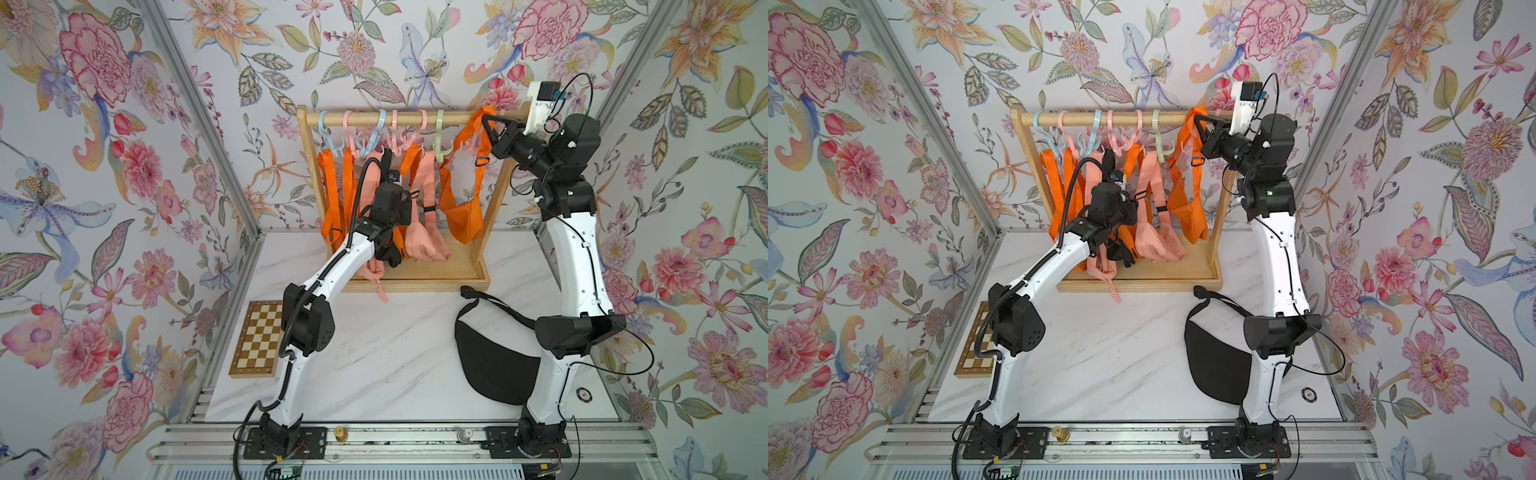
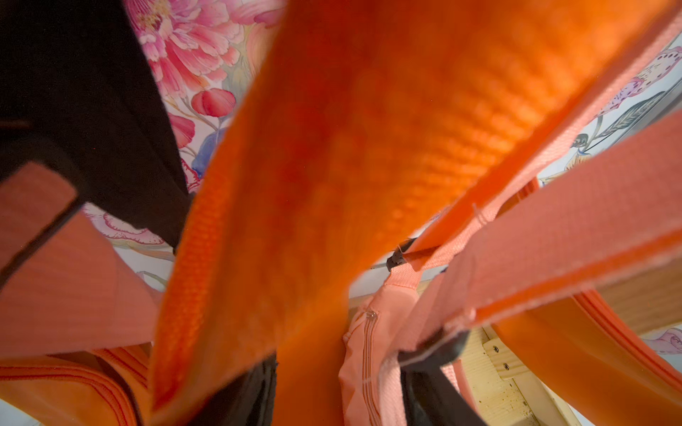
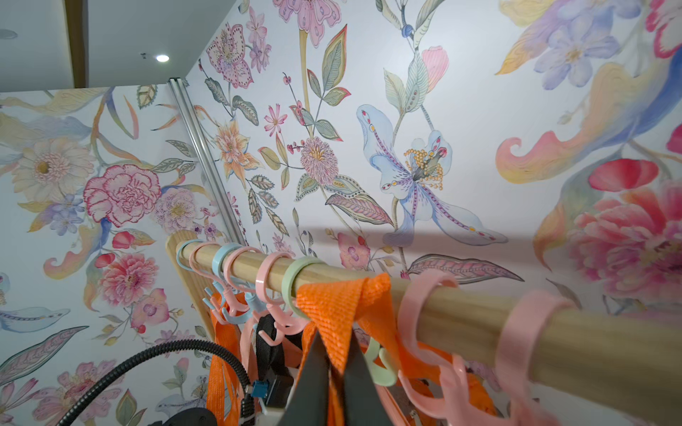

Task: Take the bag off the hook
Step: Pick up the bag from the hook.

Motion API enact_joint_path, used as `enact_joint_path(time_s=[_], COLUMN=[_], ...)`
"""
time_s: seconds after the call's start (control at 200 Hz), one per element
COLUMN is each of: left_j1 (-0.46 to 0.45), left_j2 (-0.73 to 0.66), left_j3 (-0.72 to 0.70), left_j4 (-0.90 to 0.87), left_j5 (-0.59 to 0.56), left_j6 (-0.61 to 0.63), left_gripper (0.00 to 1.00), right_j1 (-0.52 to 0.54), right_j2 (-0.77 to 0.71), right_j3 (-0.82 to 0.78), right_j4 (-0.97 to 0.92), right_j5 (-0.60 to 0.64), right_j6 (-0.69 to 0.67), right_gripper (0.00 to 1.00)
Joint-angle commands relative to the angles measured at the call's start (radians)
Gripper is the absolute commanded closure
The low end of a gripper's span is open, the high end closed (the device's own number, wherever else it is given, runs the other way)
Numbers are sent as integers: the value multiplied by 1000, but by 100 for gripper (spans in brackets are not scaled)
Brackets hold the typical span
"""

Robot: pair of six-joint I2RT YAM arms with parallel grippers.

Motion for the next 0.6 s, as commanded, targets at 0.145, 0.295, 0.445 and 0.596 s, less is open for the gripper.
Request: enact_joint_path(time_s=[0.145,0.295,0.445,0.596], left_j1=[-3,-3,-4,-3], left_j2=[-79,-133,-203,-278], left_j3=[-19,-74,-149,-217], left_j4=[12,47,90,100], left_j5=[48,74,102,140], left_j6=[-46,-63,-83,-82], left_gripper=[31,23,12,0], right_j1=[63,95,122,140], right_j2=[-96,-259,-414,-519], right_j3=[-10,-218,-404,-499], right_j4=[-68,-82,-81,-113], right_j5=[-14,5,39,51], right_j6=[-45,-110,-139,-132], right_gripper=[90,90,90,90])
